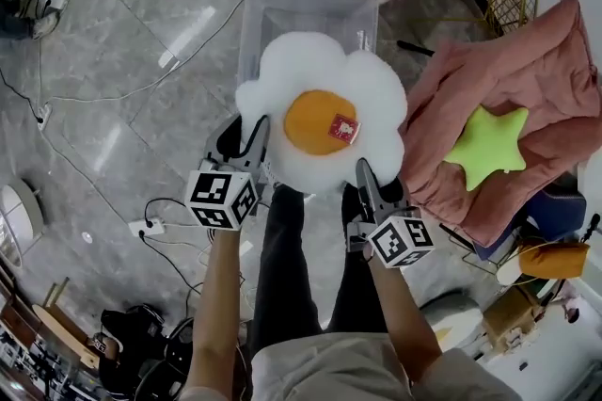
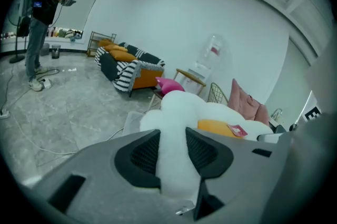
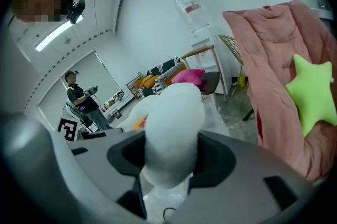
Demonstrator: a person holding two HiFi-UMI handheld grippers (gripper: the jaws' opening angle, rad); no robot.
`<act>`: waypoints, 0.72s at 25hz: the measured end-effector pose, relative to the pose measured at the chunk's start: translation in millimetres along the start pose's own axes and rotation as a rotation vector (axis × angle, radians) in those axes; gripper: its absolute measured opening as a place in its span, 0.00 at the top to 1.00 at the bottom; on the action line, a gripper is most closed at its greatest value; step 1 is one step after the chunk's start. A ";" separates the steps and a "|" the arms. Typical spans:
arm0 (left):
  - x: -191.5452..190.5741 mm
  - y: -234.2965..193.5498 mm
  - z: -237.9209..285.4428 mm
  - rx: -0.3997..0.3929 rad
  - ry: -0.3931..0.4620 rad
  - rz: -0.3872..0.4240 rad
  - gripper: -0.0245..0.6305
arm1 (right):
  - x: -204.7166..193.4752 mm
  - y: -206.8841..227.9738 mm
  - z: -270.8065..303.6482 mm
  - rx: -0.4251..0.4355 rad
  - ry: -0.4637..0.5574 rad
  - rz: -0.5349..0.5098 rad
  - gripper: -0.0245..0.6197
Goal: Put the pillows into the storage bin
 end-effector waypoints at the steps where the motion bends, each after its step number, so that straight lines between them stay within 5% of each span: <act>1: -8.2 -9.7 -1.5 0.002 -0.010 -0.015 0.77 | -3.4 -4.5 2.8 0.002 -0.009 -0.002 0.65; 8: -54.2 -48.5 -0.9 0.000 -0.041 -0.172 0.69 | -8.5 -12.4 24.1 -0.009 -0.079 -0.054 0.65; 15: -70.8 -67.9 2.5 0.019 -0.085 -0.175 0.67 | 16.8 -23.0 61.6 -0.007 -0.114 -0.317 0.67; 18: -71.8 -74.3 3.6 0.015 -0.082 -0.183 0.67 | 18.3 -22.7 88.1 -0.023 -0.182 -0.521 0.66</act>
Point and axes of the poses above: the fingertips, and each gripper's own axes: z forward along the fingers, y to its right, x out of its top, the point moved 7 cm from there along -z, backward along the fingers, and after that the axes turned 4 degrees about x, right-handed, at the moved point
